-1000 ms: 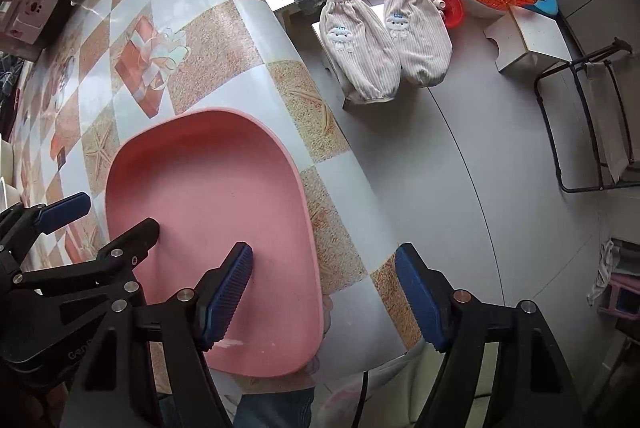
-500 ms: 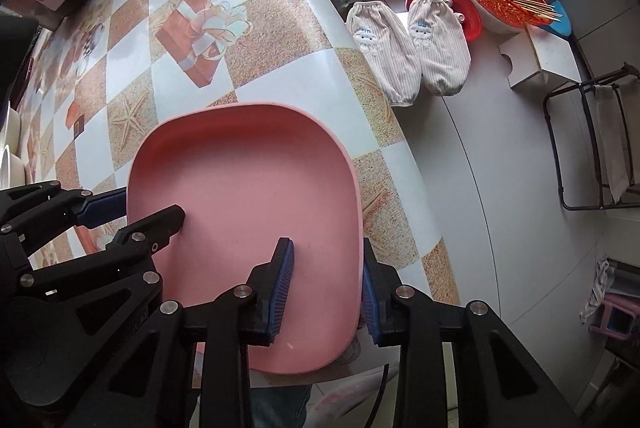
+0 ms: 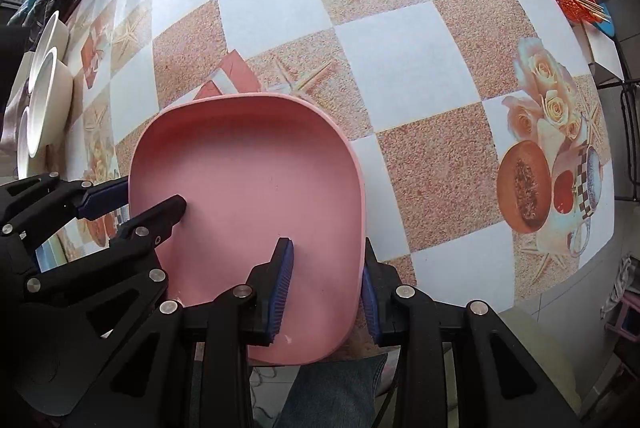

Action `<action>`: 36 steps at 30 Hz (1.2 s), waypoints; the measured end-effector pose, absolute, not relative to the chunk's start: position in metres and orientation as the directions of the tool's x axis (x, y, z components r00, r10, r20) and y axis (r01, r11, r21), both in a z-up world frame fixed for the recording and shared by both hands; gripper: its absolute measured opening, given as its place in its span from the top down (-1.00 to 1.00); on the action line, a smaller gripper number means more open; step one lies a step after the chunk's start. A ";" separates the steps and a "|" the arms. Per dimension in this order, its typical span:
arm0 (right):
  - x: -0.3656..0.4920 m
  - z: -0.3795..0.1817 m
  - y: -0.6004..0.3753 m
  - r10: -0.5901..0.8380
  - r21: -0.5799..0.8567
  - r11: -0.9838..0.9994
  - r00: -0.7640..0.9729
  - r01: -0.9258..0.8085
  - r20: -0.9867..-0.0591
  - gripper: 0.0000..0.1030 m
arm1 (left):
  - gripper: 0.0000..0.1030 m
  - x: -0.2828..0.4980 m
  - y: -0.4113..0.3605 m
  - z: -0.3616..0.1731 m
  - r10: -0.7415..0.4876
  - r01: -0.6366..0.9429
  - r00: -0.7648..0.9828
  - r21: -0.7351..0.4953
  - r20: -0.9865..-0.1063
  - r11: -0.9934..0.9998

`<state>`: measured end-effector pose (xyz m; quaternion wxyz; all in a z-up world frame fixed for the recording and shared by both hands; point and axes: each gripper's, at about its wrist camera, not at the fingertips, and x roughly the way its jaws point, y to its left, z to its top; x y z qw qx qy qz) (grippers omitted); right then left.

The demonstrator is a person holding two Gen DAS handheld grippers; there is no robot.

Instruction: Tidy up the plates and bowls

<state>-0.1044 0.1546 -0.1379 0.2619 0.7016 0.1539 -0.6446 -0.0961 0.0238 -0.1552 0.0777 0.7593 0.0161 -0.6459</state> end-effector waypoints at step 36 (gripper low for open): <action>-0.053 -0.145 0.115 -0.110 0.175 -0.854 0.158 0.490 -0.981 0.24 | 0.15 -0.073 -0.004 -0.170 -0.124 -0.008 0.218 0.125 -0.968 -0.992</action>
